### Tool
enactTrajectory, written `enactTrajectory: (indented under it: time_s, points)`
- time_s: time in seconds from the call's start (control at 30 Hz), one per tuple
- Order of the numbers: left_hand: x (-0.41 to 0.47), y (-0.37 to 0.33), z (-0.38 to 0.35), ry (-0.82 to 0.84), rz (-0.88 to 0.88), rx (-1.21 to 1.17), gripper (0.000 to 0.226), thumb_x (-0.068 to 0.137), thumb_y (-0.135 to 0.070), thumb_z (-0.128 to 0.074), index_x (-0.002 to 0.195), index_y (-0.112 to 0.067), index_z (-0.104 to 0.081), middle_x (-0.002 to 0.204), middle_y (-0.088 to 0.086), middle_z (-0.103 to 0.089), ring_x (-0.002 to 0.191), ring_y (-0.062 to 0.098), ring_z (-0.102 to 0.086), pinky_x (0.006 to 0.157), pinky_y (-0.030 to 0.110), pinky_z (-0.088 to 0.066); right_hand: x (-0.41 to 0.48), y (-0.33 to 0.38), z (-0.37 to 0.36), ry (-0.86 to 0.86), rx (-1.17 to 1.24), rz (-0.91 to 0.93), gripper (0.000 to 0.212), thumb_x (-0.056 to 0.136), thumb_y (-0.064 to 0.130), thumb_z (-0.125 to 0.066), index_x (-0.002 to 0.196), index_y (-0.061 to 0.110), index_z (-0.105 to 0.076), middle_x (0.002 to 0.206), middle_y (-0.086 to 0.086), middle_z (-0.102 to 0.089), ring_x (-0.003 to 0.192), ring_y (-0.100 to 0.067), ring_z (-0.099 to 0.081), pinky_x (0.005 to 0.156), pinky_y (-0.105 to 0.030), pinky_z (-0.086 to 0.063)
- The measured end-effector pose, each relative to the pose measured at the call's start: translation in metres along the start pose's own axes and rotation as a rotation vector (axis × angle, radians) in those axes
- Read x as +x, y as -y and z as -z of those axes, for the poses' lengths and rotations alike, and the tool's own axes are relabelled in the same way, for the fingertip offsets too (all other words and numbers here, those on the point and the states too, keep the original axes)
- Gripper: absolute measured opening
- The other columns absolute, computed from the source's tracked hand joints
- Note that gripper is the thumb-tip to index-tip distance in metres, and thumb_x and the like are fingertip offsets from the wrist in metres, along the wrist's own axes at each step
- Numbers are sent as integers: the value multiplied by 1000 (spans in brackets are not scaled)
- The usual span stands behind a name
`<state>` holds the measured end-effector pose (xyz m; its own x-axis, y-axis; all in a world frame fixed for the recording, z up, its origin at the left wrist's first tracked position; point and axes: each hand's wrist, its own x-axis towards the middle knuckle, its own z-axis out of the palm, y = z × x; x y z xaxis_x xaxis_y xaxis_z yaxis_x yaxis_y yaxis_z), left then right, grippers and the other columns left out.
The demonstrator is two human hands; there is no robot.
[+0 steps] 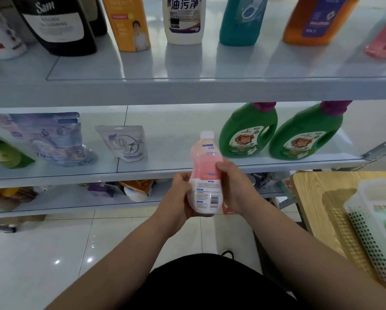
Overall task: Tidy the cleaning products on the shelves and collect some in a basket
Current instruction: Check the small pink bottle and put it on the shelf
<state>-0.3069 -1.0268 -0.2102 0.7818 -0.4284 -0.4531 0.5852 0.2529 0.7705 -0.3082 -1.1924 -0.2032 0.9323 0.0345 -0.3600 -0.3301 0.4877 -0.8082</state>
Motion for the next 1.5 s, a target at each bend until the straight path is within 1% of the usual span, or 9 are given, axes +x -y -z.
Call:
enactTrajectory:
  time_s: [0.13, 0.3, 0.5, 0.6, 0.77, 0.87, 1.0, 1.23, 1.5]
  points:
    - [9, 2, -6, -67, -53, 178, 37, 90, -31, -65, 125, -25, -57, 108, 4, -72, 99, 24, -75, 75, 49, -63, 9, 5, 3, -20, -97, 60, 40, 83, 19, -59, 119, 30, -71, 118, -12, -75, 102, -29, -72, 91, -50, -59]
    - [7, 0, -19, -18, 190, -20, 45, 106, -44, -45, 122, -6, -64, 100, 21, -75, 75, 35, -74, 45, 30, -51, 17, 5, 12, -85, 55, -165, 56, 85, 47, -59, 123, 6, -62, 106, -16, -74, 104, -36, -65, 110, -55, -44]
    - [4, -1, -29, 82, 311, -69, 51, 111, -45, -31, 132, -7, -57, 105, 22, -75, 65, 31, -73, 40, 22, -46, 12, -4, 22, -94, 206, -336, 51, 90, 54, -58, 81, 7, -78, 80, -12, -68, 73, -26, -66, 76, -36, -40]
    - [4, 0, -28, 39, 334, -8, 52, 110, -48, -33, 133, -9, -57, 102, 20, -75, 67, 32, -74, 38, 20, -42, 12, -5, 20, -134, 239, -365, 47, 91, 52, -59, 92, 6, -71, 79, -13, -66, 68, -26, -68, 74, -36, -49]
    - [10, 7, -16, -31, 286, 26, 58, 100, -57, -48, 132, -10, -60, 102, 17, -72, 80, 30, -67, 53, 31, -54, 14, 0, 14, -189, 102, -138, 52, 84, 33, -79, 127, 14, -57, 111, -17, -67, 94, -31, -67, 95, -55, -54]
    - [11, 6, -4, -34, 149, 129, 46, 95, -47, -60, 133, -20, -56, 105, 11, -74, 83, 25, -70, 60, 36, -56, 11, 6, 12, -182, -5, 38, 52, 80, 24, -83, 124, 25, -55, 101, -9, -75, 89, -26, -72, 88, -52, -58]
    - [11, 8, 3, -113, 118, 62, 21, 104, -39, -52, 118, -28, -62, 99, 8, -74, 73, 21, -69, 57, 34, -53, 6, 12, 8, -100, -15, 87, 34, 85, 41, -66, 117, 30, -66, 105, 1, -76, 94, -19, -69, 85, -44, -57]
    - [10, 4, 10, -79, 268, -114, 45, 92, -44, -44, 83, -20, -81, 80, 8, -68, 69, 34, -70, 43, 23, -42, -1, 12, -4, -43, -160, 136, 29, 108, 29, -49, 120, 29, -75, 97, -6, -73, 93, -15, -69, 83, -38, -58]
    - [16, 7, 19, -101, 256, -152, 41, 97, -38, -44, 93, -18, -80, 95, 15, -73, 81, 35, -72, 51, 31, -53, -1, 14, -11, -23, -198, 118, 24, 103, 26, -62, 119, 39, -74, 113, -7, -72, 99, -18, -72, 85, -40, -61]
